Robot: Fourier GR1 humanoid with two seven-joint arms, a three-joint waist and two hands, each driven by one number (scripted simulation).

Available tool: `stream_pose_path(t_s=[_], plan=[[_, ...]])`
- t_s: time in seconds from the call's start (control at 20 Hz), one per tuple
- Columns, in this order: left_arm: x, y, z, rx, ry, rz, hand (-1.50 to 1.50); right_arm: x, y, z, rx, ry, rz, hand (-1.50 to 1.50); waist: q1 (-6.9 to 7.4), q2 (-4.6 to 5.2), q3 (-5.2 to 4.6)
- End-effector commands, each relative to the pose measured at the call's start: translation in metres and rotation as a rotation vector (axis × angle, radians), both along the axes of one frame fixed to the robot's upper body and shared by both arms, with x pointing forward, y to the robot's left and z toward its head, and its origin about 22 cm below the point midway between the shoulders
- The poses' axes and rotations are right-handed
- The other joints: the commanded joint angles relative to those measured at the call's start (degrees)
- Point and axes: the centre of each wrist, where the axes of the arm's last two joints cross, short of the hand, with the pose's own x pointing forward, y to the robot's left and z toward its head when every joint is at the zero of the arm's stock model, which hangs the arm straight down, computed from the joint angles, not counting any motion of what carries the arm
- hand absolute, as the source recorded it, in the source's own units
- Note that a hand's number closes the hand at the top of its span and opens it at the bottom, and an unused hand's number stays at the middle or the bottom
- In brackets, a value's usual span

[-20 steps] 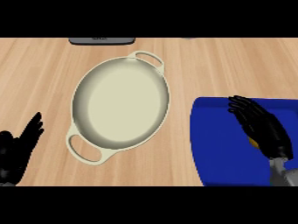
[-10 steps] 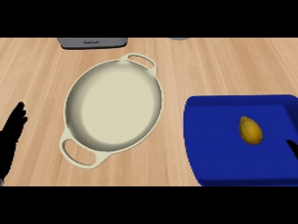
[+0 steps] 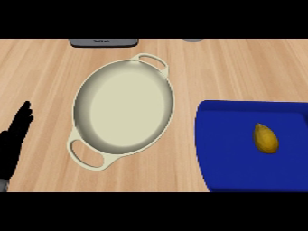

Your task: Pick the lemon from the tray and place it in the pot

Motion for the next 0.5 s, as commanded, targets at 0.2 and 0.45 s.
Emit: stream_pose_path(t_s=[0.2, 0.45], plan=[[0.009, -0.01, 0.0, -0.004, -0.008, -0.016, 0.0, 0.04, 0.022, 0.048, -0.048, 0.342, 0.095, -1.5, 1.53, 0.46, -0.02], [0.016, -0.026, 0.005, 0.001, -0.023, -0.073, 0.0, 0.064, 0.026, 0.062, -0.096, 0.64, 0.101, -1.5, 3.66, 0.98, 0.01]])
